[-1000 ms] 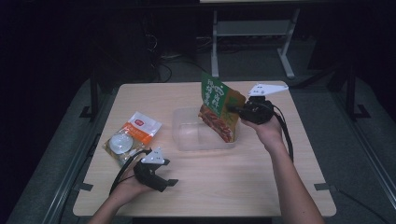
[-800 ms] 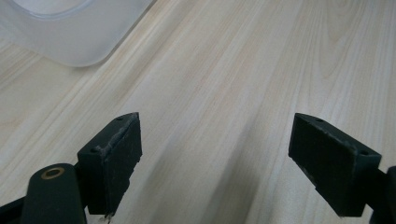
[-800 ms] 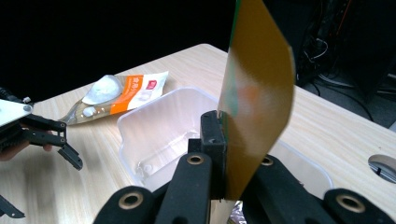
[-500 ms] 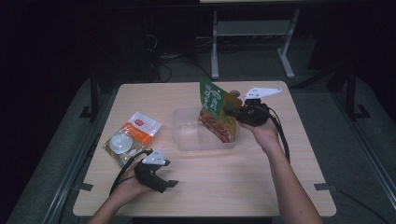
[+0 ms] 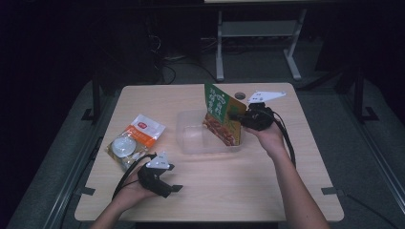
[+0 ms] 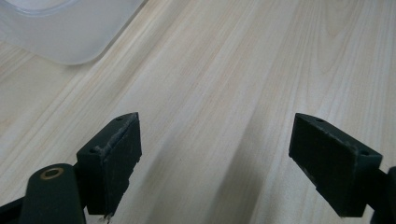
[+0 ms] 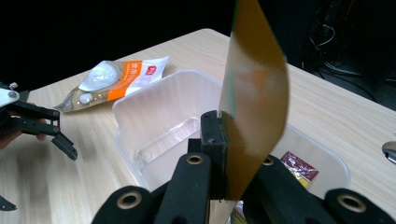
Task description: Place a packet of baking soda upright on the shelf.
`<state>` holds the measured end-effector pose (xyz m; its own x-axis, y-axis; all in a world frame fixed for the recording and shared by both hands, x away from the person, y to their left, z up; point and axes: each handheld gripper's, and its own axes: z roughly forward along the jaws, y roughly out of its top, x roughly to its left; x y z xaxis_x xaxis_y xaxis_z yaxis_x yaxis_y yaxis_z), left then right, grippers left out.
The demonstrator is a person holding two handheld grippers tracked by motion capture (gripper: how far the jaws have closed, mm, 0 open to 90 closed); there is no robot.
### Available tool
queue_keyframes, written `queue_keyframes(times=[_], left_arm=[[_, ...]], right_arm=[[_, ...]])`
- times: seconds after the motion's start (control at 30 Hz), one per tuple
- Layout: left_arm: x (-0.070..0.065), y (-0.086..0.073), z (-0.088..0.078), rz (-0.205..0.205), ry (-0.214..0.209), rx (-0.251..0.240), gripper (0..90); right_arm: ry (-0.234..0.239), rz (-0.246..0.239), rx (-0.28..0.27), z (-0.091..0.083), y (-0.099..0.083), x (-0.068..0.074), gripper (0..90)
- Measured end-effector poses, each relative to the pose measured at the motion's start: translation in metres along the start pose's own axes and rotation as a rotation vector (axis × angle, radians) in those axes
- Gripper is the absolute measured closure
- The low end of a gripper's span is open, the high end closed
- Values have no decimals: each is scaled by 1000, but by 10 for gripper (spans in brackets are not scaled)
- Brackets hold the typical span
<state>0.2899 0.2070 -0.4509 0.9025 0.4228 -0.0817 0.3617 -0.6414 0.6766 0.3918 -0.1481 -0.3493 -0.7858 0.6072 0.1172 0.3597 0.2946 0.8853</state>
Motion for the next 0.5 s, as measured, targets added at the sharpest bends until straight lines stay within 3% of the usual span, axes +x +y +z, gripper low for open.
queue_keyframes(times=[0.2, 0.3, 0.4, 0.5], left_arm=[[0, 0, 0, 0, 2, 0, 162], [-1, 0, 0, 2, 2, 0, 158], [0, 0, 0, 5, 3, 1, 156], [0, 0, 0, 3, 2, -2, 153]], right_arm=[[-8, -10, 6, 0, -1, 1, 757], [-20, -11, 20, 2, -2, 2, 635], [-35, -15, 44, 4, -2, 5, 447], [-40, -7, 62, 4, -3, 6, 355]])
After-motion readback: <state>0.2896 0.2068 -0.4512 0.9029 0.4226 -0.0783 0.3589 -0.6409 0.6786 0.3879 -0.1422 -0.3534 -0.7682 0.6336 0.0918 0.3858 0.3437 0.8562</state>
